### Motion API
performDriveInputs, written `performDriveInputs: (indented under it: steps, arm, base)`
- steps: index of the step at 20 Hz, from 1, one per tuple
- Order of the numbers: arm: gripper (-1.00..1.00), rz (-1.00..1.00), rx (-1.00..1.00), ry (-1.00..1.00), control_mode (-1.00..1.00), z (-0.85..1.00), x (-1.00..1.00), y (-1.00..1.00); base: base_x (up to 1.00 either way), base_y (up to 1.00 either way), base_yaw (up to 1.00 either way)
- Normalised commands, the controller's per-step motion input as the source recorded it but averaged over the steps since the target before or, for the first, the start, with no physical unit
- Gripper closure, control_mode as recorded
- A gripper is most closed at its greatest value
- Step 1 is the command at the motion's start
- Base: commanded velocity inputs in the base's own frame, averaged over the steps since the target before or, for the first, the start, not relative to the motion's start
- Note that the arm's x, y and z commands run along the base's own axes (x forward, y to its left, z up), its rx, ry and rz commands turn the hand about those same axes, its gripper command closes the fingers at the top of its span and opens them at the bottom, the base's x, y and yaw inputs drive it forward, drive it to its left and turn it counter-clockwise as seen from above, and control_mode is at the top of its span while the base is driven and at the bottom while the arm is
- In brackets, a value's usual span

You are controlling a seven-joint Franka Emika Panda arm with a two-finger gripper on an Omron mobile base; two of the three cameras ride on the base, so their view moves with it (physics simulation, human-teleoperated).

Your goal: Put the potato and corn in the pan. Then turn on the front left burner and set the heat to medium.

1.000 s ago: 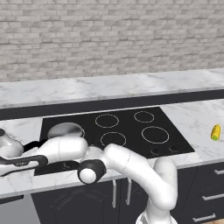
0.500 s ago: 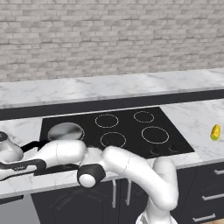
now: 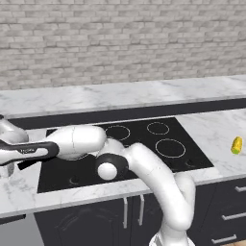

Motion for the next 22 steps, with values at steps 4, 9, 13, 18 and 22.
performDriveInputs:
  steps: [4, 9, 13, 18, 22]
  arm:
    - [1.00, 0.00, -0.33, 0.18, -1.00, 0.50, -0.28, -1.00]
    - [1.00, 0.00, -0.37, 0.03, -1.00, 0.79, 0.36, -1.00]
    - [1.00, -0.04, -0.23, 0.08, -1.00, 0.64, 0.84, -1.00]
    - [1.00, 0.01, -0.04, 0.01, -1.00, 0.18, 0.90, -0.98]
    - [1.00, 0.01, 0.04, 0.05, -1.00, -0.20, 1.00, -1.00]
  base:
    - [0.00, 0.00, 0.00]
    - [0.00, 0.00, 0.00]
    - [0.00, 0.00, 0.00]
    - [0.00, 0.00, 0.00]
    - [0.00, 0.00, 0.00]
